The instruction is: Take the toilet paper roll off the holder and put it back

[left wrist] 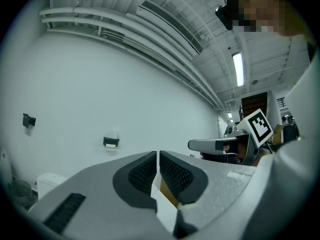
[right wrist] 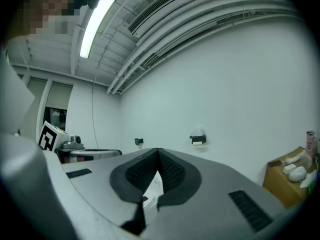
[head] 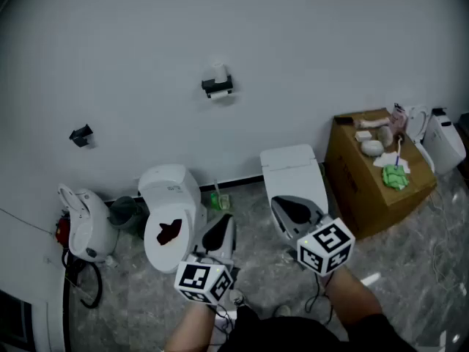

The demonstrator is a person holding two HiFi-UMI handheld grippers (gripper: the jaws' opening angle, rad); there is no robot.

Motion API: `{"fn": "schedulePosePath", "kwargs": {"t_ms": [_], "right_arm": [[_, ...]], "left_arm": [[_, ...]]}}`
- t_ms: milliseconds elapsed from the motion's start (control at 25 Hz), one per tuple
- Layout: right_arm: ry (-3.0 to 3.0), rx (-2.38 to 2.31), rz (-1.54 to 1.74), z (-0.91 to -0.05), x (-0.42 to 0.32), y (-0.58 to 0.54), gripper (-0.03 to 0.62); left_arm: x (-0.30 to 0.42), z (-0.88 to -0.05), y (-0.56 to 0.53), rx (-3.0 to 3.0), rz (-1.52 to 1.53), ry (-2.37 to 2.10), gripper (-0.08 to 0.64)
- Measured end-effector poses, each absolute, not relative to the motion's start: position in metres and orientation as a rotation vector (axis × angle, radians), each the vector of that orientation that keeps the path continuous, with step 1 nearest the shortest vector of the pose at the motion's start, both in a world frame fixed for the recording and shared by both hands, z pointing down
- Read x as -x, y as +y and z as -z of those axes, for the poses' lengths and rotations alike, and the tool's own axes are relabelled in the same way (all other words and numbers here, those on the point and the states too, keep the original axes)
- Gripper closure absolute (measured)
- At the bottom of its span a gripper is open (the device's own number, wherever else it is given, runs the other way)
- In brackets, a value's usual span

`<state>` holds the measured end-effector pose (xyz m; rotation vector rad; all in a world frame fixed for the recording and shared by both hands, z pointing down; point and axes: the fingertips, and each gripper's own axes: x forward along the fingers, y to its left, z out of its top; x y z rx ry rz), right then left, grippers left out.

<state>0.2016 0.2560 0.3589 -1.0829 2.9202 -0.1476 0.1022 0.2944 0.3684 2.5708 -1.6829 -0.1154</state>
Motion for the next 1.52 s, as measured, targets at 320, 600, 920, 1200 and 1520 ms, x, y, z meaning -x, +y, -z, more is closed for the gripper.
{"fn": "schedulePosePath", "kwargs": {"t_ms": [320, 600, 920, 1200, 1520], "right_arm": [[2.913, 1.059, 0.161, -0.361, -0.205, 0.255, 0.595], [2.894, 1.074, 0.182, -0.364, -0.215, 0.252, 0.592], [2.896, 1.018, 0.166, -0.362, -0.224, 0.251, 0.471], [2.891, 1.023, 0.147, -0.357, -0.227, 0.238, 0.417], [2.894, 1.052, 0.177, -0.365, -0.2, 0.194, 0.411]], "left_arm": [[-0.108, -0.369, 0.293, -2.571, 0.113, -1.679, 0.555], [-0.114, -0.372, 0.29, -2.575, 0.105, -1.668, 0.543], [-0.126, -0.367, 0.287, -2.583, 0.097, -1.673, 0.401], [-0.129, -0.365, 0.275, -2.601, 0.095, -1.665, 0.376], [-0.095, -0.373, 0.232, -2.58, 0.131, -1.657, 0.376]]}}
